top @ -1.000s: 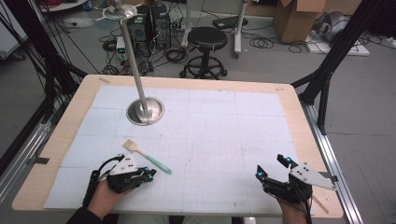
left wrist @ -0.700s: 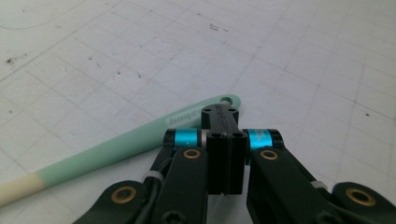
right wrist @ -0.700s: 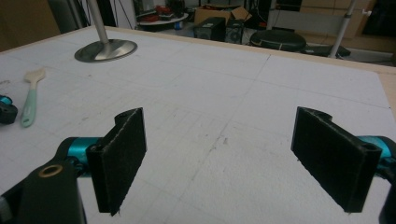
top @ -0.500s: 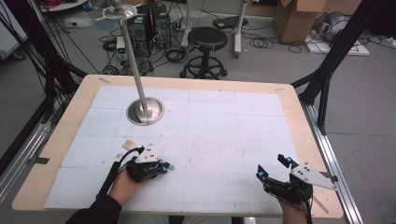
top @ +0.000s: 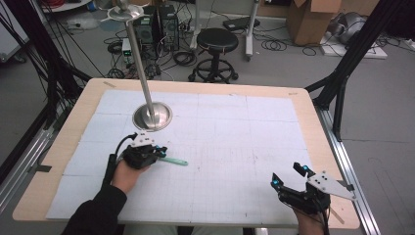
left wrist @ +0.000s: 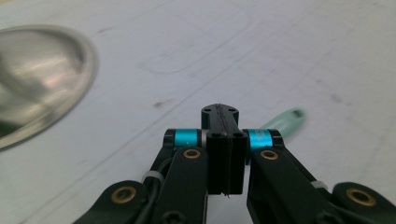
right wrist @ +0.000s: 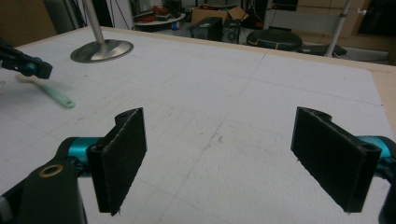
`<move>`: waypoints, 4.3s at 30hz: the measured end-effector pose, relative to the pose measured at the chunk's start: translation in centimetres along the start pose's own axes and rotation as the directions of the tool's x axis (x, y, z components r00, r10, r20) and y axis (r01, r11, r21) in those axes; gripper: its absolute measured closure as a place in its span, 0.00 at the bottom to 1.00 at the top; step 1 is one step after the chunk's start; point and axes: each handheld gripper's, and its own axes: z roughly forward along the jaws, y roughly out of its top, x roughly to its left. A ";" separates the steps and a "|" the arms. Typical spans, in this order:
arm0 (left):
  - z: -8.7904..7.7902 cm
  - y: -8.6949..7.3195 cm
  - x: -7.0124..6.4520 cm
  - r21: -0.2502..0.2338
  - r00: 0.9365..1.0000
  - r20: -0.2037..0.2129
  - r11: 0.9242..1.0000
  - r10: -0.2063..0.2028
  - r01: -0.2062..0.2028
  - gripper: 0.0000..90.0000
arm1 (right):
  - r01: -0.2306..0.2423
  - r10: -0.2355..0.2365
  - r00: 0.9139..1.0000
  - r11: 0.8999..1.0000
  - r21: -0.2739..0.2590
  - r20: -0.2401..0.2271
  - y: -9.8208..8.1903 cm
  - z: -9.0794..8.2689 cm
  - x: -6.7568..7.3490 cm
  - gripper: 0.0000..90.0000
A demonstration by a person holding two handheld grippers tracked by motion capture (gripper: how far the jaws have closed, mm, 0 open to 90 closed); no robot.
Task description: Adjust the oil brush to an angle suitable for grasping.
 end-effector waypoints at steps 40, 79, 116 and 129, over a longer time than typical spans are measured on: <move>-6.3 -5.9 0.8 0.153 1.000 -0.015 0.988 -0.009 0.011 0.99 | 0.011 -0.011 1.000 1.000 -0.001 0.014 0.2 -0.2 0.2 0.20; -0.2 -2.3 -2.9 0.110 0.999 -0.003 0.993 0.038 -0.038 0.99 | 0.013 -0.013 1.000 1.000 0.008 0.009 0.1 0.1 0.2 0.20; -12.9 -6.7 1.8 -0.477 0.983 0.028 0.862 -0.181 0.172 0.18 | 0.094 -0.092 0.993 0.995 0.024 -0.071 0.2 0.6 1.1 0.17; -12.5 -6.8 1.7 -0.458 0.984 0.050 0.872 -0.170 0.174 0.20 | 0.092 -0.089 0.994 0.995 0.038 -0.064 0.2 0.8 1.4 0.17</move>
